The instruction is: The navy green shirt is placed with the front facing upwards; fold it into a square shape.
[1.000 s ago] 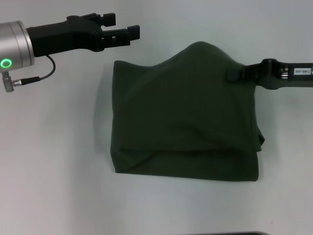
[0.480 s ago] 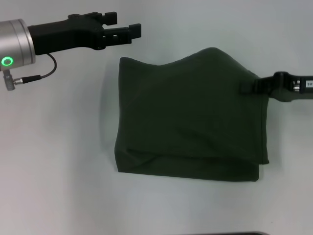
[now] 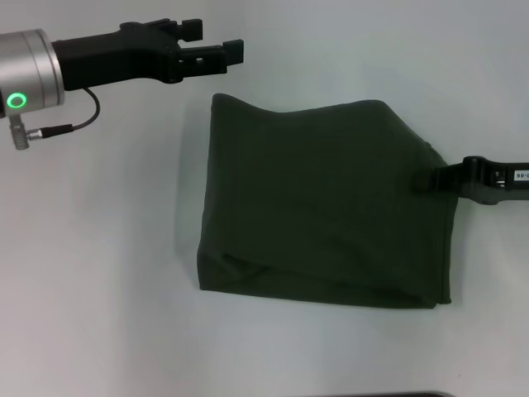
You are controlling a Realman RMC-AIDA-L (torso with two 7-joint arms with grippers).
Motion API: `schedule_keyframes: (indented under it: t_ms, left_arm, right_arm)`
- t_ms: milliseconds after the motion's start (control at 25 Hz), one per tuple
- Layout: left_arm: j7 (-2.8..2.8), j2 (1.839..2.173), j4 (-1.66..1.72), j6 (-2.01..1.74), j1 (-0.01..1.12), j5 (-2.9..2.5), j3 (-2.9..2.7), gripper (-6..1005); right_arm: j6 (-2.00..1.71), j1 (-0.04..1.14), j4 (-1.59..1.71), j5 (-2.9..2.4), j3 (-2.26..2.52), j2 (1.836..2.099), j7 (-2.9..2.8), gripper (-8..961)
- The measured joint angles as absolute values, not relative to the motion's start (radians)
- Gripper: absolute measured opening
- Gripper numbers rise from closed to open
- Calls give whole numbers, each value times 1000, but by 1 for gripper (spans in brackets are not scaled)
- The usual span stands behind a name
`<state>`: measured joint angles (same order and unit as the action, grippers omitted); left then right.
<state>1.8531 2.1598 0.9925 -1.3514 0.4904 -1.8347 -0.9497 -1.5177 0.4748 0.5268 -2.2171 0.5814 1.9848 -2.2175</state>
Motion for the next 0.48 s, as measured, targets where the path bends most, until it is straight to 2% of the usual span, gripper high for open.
schedule_keyframes:
  t_ms: [400, 480]
  left_arm:
    - [1855, 2160, 983, -1351, 498, -1835, -951, 905]
    - [1855, 2160, 983, -1351, 500, -1835, -952, 905]
  right_arm:
    - [-1536, 457, 527, -2227, 557, 1983, -2180, 42]
    - [-1538, 450, 530, -2220, 544, 1982, -2172, 87]
